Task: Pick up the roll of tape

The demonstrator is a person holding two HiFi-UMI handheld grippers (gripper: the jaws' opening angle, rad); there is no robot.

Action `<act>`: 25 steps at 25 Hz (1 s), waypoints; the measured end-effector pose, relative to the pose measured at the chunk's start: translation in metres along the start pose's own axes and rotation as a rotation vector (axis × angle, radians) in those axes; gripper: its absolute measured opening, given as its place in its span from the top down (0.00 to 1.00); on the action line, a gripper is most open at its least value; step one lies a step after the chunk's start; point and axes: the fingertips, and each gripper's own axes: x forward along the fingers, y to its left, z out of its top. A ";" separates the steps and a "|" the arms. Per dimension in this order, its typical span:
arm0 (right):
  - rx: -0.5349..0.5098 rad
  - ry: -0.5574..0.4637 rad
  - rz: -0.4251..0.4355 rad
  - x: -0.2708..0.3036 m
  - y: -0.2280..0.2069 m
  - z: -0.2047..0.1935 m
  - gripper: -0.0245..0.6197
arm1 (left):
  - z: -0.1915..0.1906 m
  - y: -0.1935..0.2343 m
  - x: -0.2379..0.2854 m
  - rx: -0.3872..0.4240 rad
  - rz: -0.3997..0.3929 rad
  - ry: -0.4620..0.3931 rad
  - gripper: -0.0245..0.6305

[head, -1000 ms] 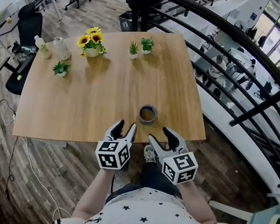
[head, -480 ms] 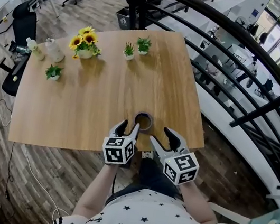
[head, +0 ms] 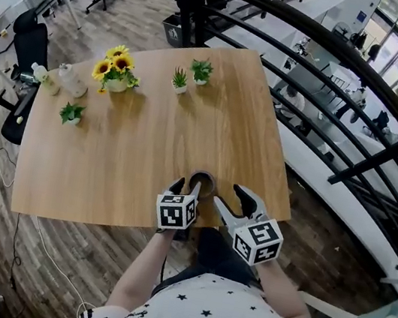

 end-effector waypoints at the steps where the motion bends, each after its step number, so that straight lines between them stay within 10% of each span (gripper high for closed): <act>1: 0.001 0.001 -0.001 0.001 -0.001 0.000 0.62 | -0.002 0.001 0.003 0.004 0.007 0.013 0.69; 25: 0.019 -0.008 -0.038 -0.008 -0.010 -0.005 0.62 | -0.009 0.013 0.023 0.046 0.127 0.062 0.86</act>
